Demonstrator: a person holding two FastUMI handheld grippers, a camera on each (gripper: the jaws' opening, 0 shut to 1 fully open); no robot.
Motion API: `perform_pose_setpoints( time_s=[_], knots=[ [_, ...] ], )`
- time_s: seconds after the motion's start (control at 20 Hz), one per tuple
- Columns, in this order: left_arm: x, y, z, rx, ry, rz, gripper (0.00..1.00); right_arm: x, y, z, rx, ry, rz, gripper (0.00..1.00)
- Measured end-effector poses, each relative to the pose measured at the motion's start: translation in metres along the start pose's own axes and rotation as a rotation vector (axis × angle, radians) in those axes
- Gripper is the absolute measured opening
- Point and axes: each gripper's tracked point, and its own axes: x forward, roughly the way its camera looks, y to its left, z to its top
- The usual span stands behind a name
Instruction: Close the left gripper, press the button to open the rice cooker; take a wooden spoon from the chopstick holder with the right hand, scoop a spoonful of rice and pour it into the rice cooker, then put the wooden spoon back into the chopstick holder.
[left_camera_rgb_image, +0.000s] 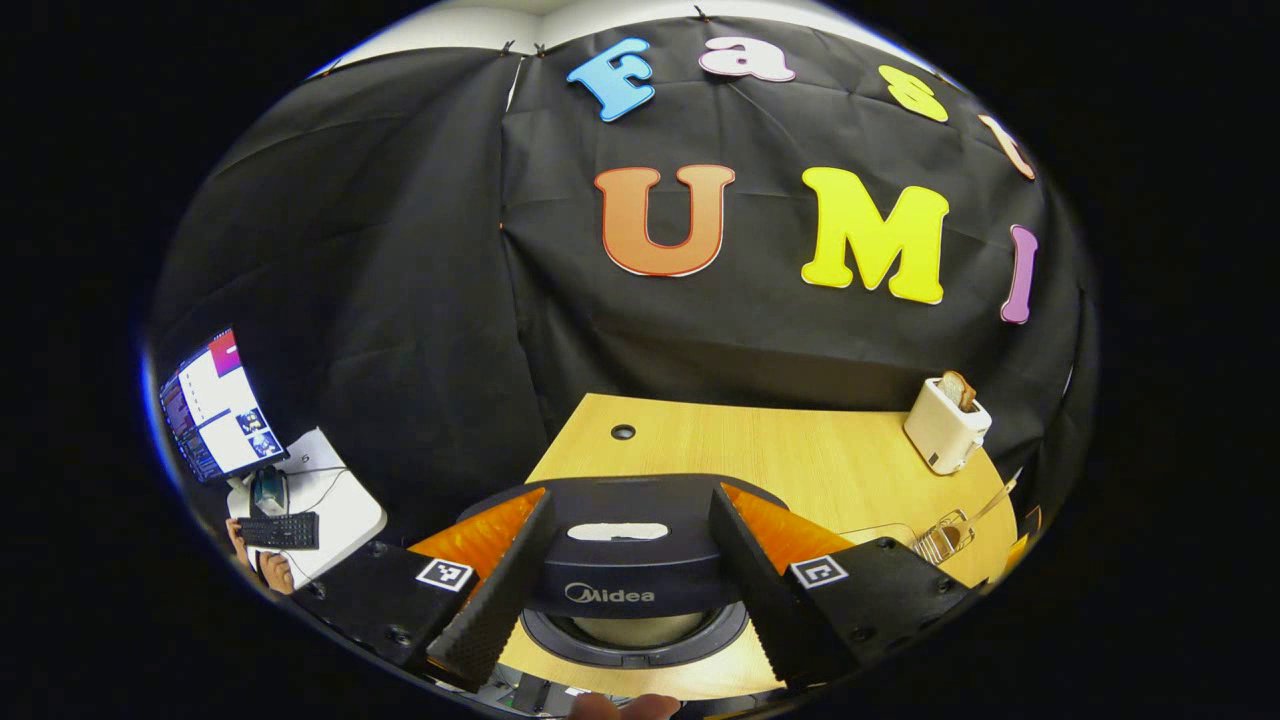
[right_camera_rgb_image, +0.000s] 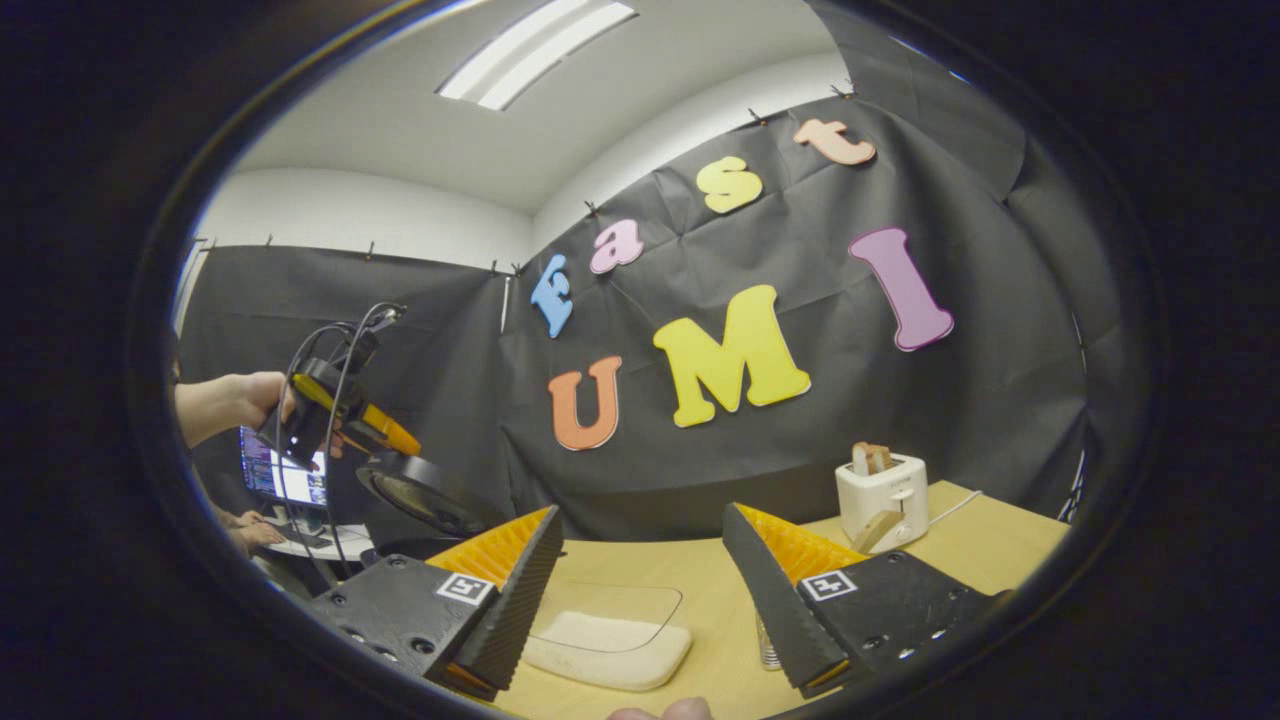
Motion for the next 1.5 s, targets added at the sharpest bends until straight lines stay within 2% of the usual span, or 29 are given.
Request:
perform_pose_setpoints(
  time_s=[0.4,0.45,0.5,0.7,1.05,1.1,1.5],
  knots=[
    [-0.01,-0.005,-0.056,0.005,-0.057,0.029,0.99,-0.007,0.0,-0.001,0.005,0.01,-0.011,0.95],
    [-0.01,-0.005,-0.06,0.005,-0.064,0.032,0.99,-0.008,0.0,-0.001,0.006,0.011,-0.013,1.0],
    [-0.01,-0.005,-0.064,-0.003,-0.07,0.033,0.99,-0.009,-0.001,-0.001,0.006,0.01,-0.015,0.95],
    [-0.009,-0.007,-0.077,0.007,-0.114,0.045,0.99,-0.011,-0.001,-0.004,0.007,0.01,-0.025,0.95],
    [0.001,-0.012,-0.129,-0.017,-0.082,0.044,0.99,-0.011,0.001,-0.018,-0.002,0.049,-0.012,0.95],
    [0.002,-0.011,-0.125,-0.003,-0.126,0.041,0.99,-0.012,0.001,-0.016,-0.002,0.046,-0.013,0.95],
    [0.004,-0.011,-0.133,0.027,-0.173,0.038,0.99,-0.005,0.012,-0.027,0.017,0.059,0.008,0.95]
  ],
)
